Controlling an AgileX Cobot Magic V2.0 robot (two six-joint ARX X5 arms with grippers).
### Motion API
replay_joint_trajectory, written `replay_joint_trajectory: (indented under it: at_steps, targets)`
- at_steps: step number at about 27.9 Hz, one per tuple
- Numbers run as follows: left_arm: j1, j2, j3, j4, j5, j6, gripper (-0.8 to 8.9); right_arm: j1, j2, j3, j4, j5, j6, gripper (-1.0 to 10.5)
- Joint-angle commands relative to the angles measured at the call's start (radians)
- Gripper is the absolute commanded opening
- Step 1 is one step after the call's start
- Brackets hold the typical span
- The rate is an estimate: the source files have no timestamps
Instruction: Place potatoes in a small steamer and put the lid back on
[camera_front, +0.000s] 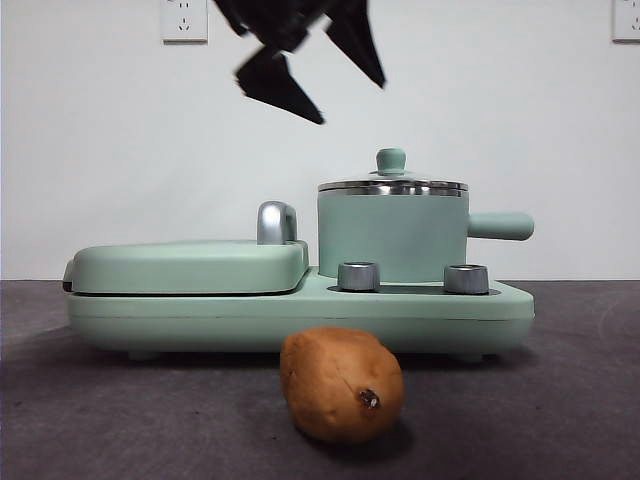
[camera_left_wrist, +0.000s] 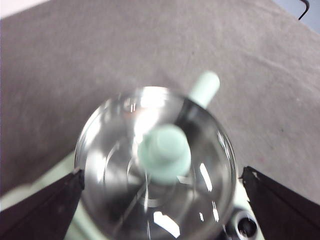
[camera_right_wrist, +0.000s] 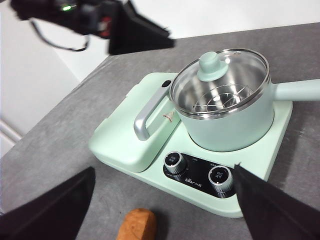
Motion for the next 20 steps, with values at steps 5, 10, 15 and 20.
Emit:
replay_joint_trajectory:
  at_steps: [5,10,15,20]
  targets:
    - [-0.055,0.151,0.167,0.015,-0.078,0.022,4.94,0.003,0.004,0.013,0.010,-0.003,0.011,4.4]
    - [-0.084,0.189,0.167,0.018,-0.097,0.044,4.75,0.003,0.004,0.013,0.010,-0.003,0.011,4.4]
    - [-0.087,0.216,0.167,0.029,-0.097,0.048,4.28,0.003,0.003,0.013,0.010,-0.003,0.011,4.4]
    - [-0.087,0.219,0.166,0.011,-0.128,0.066,3.66,0.003,0.003,0.013,0.010,-0.003,0.011,4.4]
